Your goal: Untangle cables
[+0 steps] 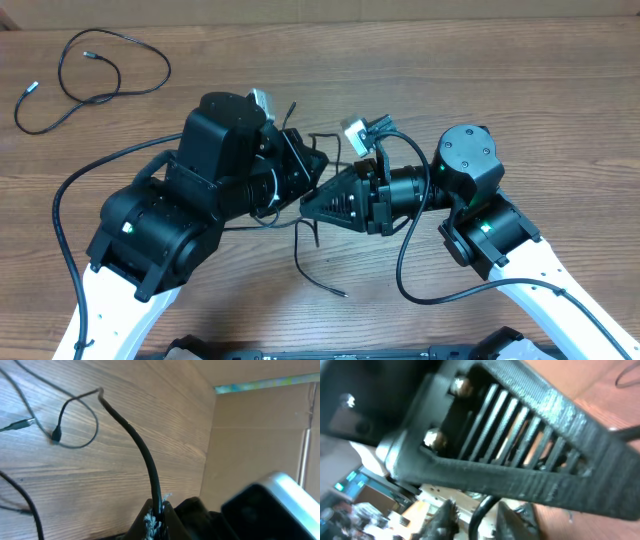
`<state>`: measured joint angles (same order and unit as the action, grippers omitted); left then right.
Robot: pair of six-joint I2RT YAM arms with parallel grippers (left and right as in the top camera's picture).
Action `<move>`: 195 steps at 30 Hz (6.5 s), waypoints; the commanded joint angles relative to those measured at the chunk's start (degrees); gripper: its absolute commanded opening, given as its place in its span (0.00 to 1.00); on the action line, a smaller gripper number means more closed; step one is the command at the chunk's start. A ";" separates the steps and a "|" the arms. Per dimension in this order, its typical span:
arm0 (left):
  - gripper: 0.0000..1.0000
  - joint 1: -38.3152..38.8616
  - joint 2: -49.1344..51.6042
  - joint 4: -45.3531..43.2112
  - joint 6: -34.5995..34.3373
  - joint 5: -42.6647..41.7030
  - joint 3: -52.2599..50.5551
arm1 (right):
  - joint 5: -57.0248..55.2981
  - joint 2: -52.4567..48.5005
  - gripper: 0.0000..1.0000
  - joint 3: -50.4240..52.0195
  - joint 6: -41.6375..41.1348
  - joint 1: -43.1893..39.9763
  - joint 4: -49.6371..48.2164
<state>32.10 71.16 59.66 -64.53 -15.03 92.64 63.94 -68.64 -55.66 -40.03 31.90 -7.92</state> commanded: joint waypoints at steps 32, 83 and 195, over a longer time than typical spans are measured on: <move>0.04 -22.64 -5.77 -9.42 -2.16 20.94 8.87 | -40.59 0.68 1.00 -0.22 0.04 -20.79 44.48; 0.04 -66.27 38.51 -8.00 18.56 -2.38 8.76 | -40.57 0.68 1.00 -0.22 0.04 -20.79 44.48; 0.04 -75.14 47.32 -17.20 54.25 35.93 2.78 | -40.57 0.68 1.00 -0.22 0.02 -20.76 44.50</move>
<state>-42.85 119.74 44.36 -17.52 21.34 95.59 23.94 -68.62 -55.68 -40.27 11.25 36.71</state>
